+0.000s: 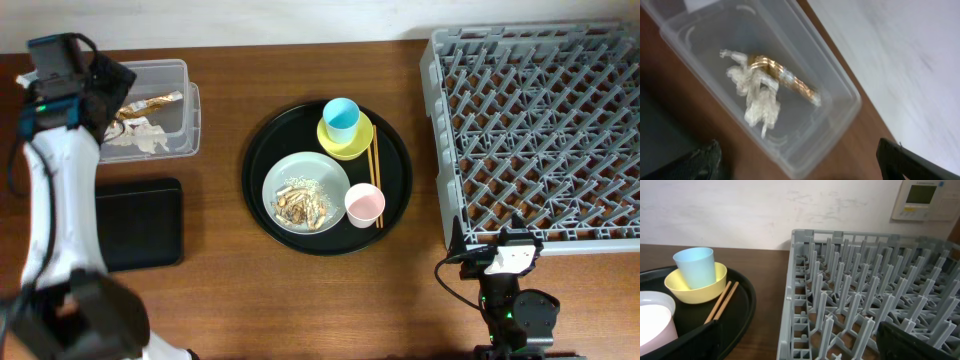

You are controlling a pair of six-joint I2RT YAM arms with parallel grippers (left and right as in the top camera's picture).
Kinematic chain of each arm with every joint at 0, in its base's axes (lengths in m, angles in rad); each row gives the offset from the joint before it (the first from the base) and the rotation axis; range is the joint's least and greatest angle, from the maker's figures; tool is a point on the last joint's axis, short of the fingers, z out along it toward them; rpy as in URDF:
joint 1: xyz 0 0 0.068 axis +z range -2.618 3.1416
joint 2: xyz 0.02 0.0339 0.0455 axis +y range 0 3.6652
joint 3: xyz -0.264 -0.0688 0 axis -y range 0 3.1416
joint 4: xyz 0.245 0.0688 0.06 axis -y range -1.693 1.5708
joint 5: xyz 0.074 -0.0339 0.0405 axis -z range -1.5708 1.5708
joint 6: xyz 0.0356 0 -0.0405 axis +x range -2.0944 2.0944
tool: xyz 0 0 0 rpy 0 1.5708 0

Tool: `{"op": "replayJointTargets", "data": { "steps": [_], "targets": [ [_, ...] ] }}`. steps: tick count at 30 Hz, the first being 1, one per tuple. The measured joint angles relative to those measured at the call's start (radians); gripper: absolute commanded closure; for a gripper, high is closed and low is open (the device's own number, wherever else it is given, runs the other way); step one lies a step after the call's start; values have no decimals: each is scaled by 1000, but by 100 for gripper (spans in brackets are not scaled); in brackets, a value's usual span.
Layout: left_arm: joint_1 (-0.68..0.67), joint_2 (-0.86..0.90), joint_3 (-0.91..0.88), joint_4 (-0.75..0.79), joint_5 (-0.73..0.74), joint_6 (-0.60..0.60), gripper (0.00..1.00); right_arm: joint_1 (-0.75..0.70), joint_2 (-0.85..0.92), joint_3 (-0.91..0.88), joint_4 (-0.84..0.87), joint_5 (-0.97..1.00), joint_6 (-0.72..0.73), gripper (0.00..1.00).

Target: Sort waste into correct bins and load items into the dishwasher rack

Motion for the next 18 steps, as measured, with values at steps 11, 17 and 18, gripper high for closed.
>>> {"op": "replayJointTargets", "data": {
  "steps": [11, 17, 18],
  "targets": [
    [0, -441, 4, -597, 97, 49, 1, 0, 0, 0, 0, 0, 0, 2],
    [0, -547, 3, -819, 61, 59, 1, 0, 1, 0, 0, 0, 0, 2],
    [0, -562, 3, -840, 55, 59, 1, 0, 1, 0, 0, 0, 0, 2]
  ]
}}
